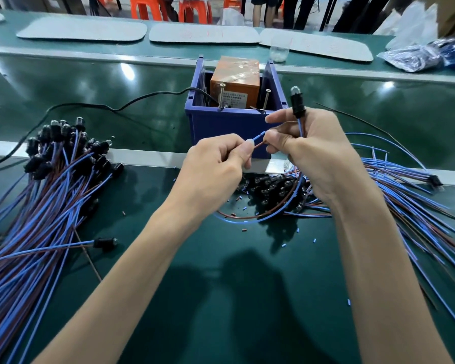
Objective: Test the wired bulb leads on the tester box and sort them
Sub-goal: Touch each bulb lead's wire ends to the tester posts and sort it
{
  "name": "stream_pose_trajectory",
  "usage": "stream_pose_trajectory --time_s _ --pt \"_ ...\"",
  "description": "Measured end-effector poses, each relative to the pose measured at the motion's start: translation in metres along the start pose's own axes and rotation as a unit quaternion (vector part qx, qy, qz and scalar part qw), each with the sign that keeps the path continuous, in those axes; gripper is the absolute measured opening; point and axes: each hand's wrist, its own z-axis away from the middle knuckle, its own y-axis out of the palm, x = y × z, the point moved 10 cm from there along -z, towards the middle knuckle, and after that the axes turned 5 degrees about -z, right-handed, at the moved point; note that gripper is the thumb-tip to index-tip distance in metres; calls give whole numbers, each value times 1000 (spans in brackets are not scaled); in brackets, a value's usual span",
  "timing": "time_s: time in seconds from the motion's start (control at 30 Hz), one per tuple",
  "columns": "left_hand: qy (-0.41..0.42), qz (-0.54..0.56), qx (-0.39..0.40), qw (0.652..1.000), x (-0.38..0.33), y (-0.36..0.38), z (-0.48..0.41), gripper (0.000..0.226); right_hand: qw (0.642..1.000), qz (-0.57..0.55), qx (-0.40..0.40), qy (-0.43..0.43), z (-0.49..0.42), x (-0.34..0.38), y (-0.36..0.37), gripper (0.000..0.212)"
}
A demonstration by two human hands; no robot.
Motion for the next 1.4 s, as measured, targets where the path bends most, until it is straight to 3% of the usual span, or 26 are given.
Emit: stream_pose_trajectory --time_s 0.4,0.57,0.73,0.87,0.97,1.13,1.4 --pt "-24 -2 -13 1000 0 -9 -1 45 997 -38 -54 32 -2 -5 4 22" --pt "-20 37 16 999 2 -24 -3 44 990 -50 -130 3 0 11 -43 9" --pt "24 13 79 997 -12 -14 1 39 998 -59 -32 -5 5 21 -23 18" --pt "22 -2 71 997 -11 -14 1 41 998 -34 36 31 7 15 -6 23" --pt "22 -10 61 998 -11 -16 0 39 995 -47 75 34 10 15 1 15" --pt "19 -32 60 998 -11 -12 2 37 995 -43 86 30 11 14 7 7" --pt "14 -58 64 996 -11 -10 2 36 997 20 70 38 5 2 13 15"
